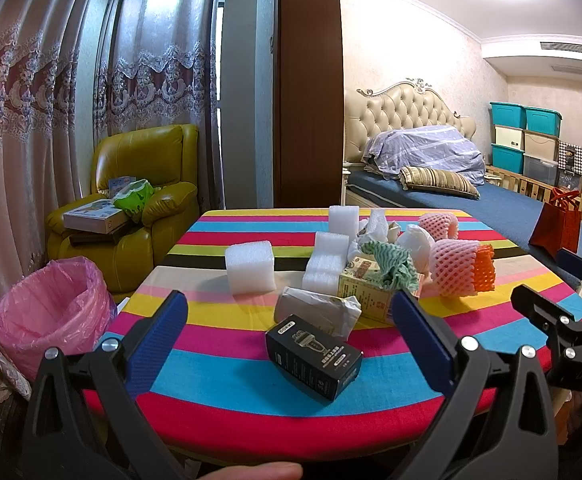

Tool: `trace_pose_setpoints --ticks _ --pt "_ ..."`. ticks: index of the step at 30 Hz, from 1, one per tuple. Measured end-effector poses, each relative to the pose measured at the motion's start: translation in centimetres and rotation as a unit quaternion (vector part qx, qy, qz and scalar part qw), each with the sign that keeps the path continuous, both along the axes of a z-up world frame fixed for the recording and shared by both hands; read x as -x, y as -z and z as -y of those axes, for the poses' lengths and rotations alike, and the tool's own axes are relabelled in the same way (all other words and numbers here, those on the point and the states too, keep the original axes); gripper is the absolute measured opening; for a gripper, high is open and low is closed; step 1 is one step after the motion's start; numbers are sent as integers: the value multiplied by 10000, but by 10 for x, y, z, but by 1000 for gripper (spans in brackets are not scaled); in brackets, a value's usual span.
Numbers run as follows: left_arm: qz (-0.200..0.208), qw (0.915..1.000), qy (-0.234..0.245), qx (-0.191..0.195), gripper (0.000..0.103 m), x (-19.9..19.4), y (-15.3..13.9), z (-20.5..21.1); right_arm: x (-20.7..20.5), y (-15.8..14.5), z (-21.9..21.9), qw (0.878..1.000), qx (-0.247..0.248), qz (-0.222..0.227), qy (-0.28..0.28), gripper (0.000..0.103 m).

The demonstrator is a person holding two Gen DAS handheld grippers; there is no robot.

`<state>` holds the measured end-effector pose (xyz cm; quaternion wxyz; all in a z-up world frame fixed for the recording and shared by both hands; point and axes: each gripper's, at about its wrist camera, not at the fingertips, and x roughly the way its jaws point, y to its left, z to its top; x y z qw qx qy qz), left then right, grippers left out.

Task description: Collect trash

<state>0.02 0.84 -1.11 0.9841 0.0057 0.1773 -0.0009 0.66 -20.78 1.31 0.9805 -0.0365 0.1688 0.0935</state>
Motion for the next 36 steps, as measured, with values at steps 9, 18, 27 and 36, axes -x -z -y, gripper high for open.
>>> trace_pose_setpoints --ticks 9,18,27,36 --pt "-11 10000 21 16 99 0 1 0 1 0 0 10000 -20 -3 23 97" --pt "78 9999 -103 1 99 7 0 -2 -1 4 3 9999 -64 -83 127 97" --pt "-254 9996 95 71 99 -2 6 -5 -9 16 16 9990 -133 -196 381 97" --pt "-1199 9910 502 -312 99 -53 32 19 -29 34 36 9967 -282 -436 621 97"
